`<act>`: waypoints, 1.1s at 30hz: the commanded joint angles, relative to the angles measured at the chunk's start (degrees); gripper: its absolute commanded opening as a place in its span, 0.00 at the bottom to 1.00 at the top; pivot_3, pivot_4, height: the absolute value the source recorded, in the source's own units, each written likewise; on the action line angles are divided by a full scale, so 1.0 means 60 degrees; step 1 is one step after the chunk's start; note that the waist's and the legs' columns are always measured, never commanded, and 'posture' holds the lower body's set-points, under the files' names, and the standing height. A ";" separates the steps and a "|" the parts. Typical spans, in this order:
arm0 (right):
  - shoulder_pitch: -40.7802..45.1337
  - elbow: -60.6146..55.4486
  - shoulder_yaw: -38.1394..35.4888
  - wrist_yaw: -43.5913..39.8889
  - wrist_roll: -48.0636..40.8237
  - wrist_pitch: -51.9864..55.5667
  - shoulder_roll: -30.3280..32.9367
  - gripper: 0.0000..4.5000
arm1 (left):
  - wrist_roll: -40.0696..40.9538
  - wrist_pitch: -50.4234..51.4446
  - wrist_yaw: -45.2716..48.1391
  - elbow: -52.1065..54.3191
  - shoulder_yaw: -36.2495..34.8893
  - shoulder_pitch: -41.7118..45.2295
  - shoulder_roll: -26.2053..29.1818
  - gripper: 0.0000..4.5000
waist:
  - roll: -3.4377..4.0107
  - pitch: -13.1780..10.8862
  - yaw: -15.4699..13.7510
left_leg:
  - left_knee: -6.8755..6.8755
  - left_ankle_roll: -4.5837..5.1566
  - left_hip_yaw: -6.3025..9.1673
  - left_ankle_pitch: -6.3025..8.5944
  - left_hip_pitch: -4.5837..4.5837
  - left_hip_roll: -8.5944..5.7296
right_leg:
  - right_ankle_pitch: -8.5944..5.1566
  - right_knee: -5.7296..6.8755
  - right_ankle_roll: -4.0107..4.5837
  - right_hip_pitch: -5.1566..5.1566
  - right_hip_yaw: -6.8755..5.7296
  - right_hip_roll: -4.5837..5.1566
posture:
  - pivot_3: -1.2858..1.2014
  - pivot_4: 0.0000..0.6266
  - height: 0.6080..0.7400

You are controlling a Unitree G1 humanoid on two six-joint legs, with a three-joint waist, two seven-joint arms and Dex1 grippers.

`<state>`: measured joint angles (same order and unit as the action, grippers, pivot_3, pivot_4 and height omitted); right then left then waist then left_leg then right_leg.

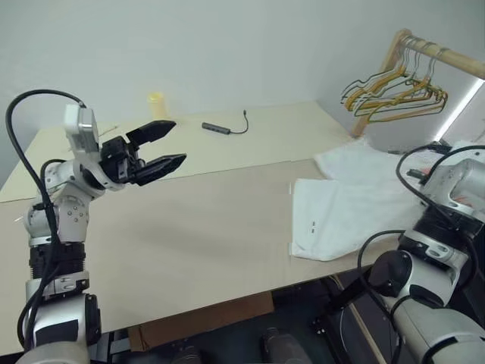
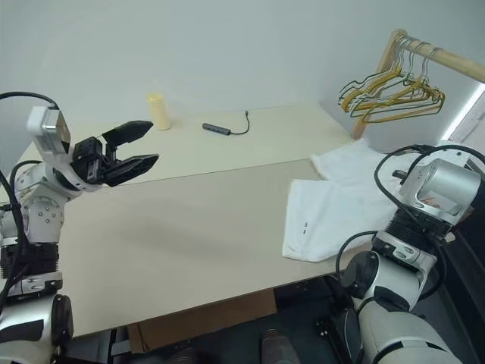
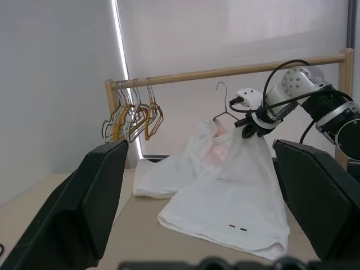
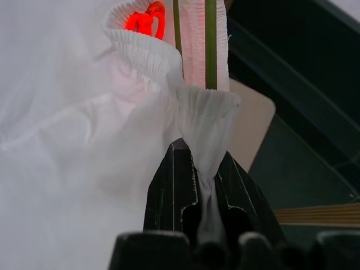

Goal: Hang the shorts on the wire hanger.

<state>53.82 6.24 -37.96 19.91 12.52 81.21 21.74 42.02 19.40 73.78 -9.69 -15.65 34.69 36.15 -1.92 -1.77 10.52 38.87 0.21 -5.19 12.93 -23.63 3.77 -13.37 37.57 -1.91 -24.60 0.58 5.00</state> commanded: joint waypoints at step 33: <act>0.2983 0.7277 -0.1938 0.2763 -0.2775 -0.4471 0.3698 0.00 | 0.0385 0.0229 -0.0488 0.1376 -0.0334 -0.0728 0.0124 0.99 | 0.0081 -0.0045 0.0005 | -0.0100 0.0005 -0.0011 0.0000 0.0077 -0.0015 | 0.0004 -0.0113 -0.0016 0.0075 0.0030 0.0009 | 0.47 0.00 1.00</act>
<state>70.74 49.48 -50.11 35.68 -2.89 55.23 43.19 43.02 20.34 71.04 -3.13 -16.39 30.03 36.02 -1.44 -2.04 10.55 38.27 0.23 -5.26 12.94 -23.16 3.69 -13.34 36.85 -2.02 -24.13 0.75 5.05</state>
